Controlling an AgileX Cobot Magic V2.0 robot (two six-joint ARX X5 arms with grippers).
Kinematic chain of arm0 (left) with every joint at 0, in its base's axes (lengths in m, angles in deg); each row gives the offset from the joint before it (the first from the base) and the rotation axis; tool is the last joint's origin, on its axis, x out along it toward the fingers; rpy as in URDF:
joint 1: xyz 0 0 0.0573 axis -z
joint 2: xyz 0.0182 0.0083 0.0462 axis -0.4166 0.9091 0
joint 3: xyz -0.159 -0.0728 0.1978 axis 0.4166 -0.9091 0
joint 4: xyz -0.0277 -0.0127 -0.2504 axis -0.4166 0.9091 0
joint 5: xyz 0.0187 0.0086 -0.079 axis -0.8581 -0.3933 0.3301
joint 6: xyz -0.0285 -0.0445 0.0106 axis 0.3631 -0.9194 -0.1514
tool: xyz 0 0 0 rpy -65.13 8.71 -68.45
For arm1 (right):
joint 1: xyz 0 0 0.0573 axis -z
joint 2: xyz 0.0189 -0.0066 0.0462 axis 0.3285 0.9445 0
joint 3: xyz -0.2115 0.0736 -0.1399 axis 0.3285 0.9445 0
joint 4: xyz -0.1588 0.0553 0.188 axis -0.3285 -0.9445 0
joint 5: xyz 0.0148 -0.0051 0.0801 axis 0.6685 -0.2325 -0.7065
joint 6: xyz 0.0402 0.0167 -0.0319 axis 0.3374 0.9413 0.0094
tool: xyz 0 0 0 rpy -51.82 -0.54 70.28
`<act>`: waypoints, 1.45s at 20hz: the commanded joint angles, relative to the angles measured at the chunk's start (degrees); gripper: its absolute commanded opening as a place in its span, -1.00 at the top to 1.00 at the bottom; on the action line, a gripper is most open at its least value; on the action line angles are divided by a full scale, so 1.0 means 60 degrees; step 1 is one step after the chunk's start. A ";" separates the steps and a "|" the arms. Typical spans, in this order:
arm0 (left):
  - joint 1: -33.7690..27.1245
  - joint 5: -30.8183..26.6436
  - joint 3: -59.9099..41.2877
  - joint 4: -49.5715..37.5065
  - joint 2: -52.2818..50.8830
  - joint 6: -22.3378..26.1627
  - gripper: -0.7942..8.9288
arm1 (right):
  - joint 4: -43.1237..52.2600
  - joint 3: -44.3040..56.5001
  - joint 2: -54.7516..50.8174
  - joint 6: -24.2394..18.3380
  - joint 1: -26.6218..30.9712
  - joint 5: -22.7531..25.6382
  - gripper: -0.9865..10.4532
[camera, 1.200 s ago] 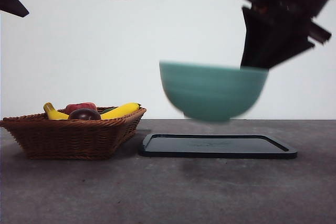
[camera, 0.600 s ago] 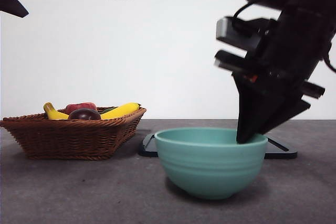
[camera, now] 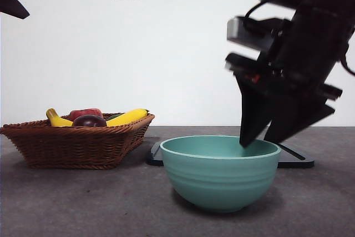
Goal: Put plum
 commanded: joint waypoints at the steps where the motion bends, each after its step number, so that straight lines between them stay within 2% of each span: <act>1: 0.0044 0.0022 0.0189 -0.0087 0.0062 0.0084 0.00 | 0.0058 -0.0153 -0.0550 0.0098 -0.0062 0.0058 0.46; 5: 0.0044 0.0018 0.0189 -0.0087 0.0058 0.0084 0.00 | -0.0339 -0.0153 -0.2135 0.0102 -0.0066 -0.0055 0.45; 10: 0.0040 0.0018 0.0189 -0.0087 0.0058 0.0080 0.00 | -0.1749 -0.0153 -0.4346 0.0102 -0.0066 -0.0117 0.45; 15: 0.0044 0.0018 0.0189 -0.0087 0.0062 0.0076 0.00 | -0.3253 -0.0153 -0.5938 0.0106 -0.0066 -0.1239 0.45; 18: 0.0044 0.0022 0.0189 -0.0087 0.0062 0.0062 0.00 | -0.3803 -0.0153 -0.6379 0.0102 -0.0066 -0.1883 0.45; 29: 0.0044 0.0022 0.0189 -0.0087 0.0058 0.0047 0.00 | -0.4014 -0.0153 -0.6477 0.0095 -0.0066 -0.1891 0.45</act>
